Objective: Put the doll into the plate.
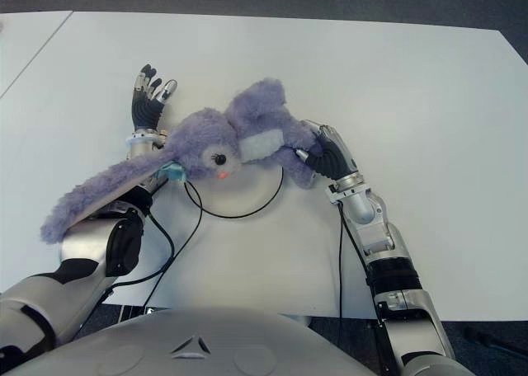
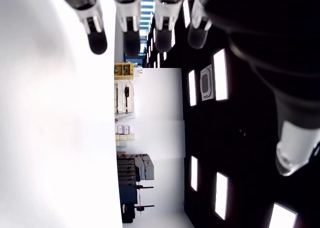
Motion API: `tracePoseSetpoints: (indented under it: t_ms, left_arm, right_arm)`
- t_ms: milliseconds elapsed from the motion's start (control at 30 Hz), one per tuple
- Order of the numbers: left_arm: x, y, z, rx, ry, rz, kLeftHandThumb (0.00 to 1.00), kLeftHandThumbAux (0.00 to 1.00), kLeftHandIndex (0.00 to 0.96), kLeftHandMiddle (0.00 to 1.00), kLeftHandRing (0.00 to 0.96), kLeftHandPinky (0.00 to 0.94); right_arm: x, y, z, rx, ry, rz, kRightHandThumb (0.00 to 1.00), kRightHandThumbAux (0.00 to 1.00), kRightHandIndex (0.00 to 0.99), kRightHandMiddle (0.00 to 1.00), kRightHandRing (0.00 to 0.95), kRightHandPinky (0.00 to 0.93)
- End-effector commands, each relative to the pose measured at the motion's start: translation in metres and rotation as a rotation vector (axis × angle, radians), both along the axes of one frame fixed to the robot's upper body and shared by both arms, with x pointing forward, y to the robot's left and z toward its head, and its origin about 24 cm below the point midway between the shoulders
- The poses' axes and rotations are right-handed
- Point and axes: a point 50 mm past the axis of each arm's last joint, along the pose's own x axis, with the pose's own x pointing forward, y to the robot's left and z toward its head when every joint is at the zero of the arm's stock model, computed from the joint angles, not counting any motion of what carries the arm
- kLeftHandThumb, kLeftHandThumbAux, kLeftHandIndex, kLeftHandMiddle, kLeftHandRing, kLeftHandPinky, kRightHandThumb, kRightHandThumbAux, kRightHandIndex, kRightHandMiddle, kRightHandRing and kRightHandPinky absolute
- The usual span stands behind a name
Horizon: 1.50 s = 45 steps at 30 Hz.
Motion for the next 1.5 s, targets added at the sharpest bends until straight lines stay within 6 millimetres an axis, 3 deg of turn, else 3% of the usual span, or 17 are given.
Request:
tracePoseSetpoints:
  t_ms: [33, 367, 500, 567, 600, 633, 700, 800, 900, 1100, 1500]
  left_arm:
    - [-0.094, 0.001, -0.119, -0.025, 0.552, 0.05, 0.0, 0.608, 0.08, 0.091, 0.105, 0.125]
    - [-0.094, 0.0, -0.12, -0.034, 0.561, 0.068, 0.0, 0.606, 0.108, 0.095, 0.106, 0.126]
    - [-0.094, -0.001, -0.12, -0.033, 0.561, 0.069, 0.0, 0.615, 0.11, 0.097, 0.108, 0.133]
    - [-0.094, -0.001, -0.12, -0.031, 0.561, 0.069, 0.0, 0.615, 0.108, 0.097, 0.109, 0.134]
    - [-0.094, -0.001, -0.12, -0.03, 0.561, 0.069, 0.0, 0.613, 0.107, 0.097, 0.109, 0.134]
    - [-0.094, -0.001, -0.12, -0.03, 0.561, 0.07, 0.0, 0.613, 0.106, 0.097, 0.109, 0.134]
    - [-0.094, -0.001, -0.12, -0.03, 0.563, 0.072, 0.0, 0.611, 0.107, 0.096, 0.109, 0.133]
    - [-0.094, -0.002, -0.12, -0.03, 0.564, 0.074, 0.0, 0.615, 0.111, 0.098, 0.111, 0.137]
    - [-0.093, -0.002, -0.12, -0.031, 0.565, 0.074, 0.0, 0.62, 0.108, 0.1, 0.112, 0.139]
    - [-0.093, -0.004, -0.12, -0.033, 0.569, 0.075, 0.0, 0.623, 0.099, 0.099, 0.112, 0.137]
    - [-0.093, -0.007, -0.12, -0.034, 0.562, 0.071, 0.0, 0.616, 0.102, 0.092, 0.106, 0.131]
  right_arm:
    - [-0.023, -0.006, -0.062, -0.052, 0.267, -0.058, 0.689, 0.726, 0.438, 0.908, 0.906, 0.895]
    - [-0.014, -0.007, -0.067, -0.032, 0.225, -0.053, 0.695, 0.723, 0.438, 0.89, 0.891, 0.875]
    - [-0.012, -0.01, -0.07, -0.012, 0.222, -0.06, 0.693, 0.72, 0.435, 0.845, 0.847, 0.821]
    - [-0.012, -0.011, -0.071, -0.005, 0.22, -0.065, 0.689, 0.718, 0.426, 0.748, 0.732, 0.704]
    - [-0.012, -0.011, -0.072, -0.002, 0.218, -0.067, 0.611, 0.659, 0.336, 0.634, 0.599, 0.559]
    - [-0.013, -0.011, -0.073, 0.002, 0.216, -0.068, 0.582, 0.638, 0.303, 0.592, 0.552, 0.506]
    - [-0.015, -0.009, -0.072, 0.011, 0.203, -0.066, 0.517, 0.577, 0.161, 0.38, 0.339, 0.28]
    - [-0.017, -0.005, -0.07, 0.019, 0.18, -0.065, 0.493, 0.526, 0.061, 0.208, 0.165, 0.124]
    - [-0.015, -0.004, -0.069, 0.001, 0.155, -0.079, 0.48, 0.454, 0.019, 0.1, 0.057, 0.042]
    - [-0.013, -0.005, -0.068, -0.063, 0.116, -0.101, 0.462, 0.318, 0.001, 0.01, 0.006, 0.004]
    - [-0.01, -0.012, -0.076, -0.118, 0.108, -0.143, 0.488, 0.22, 0.0, 0.0, 0.0, 0.0]
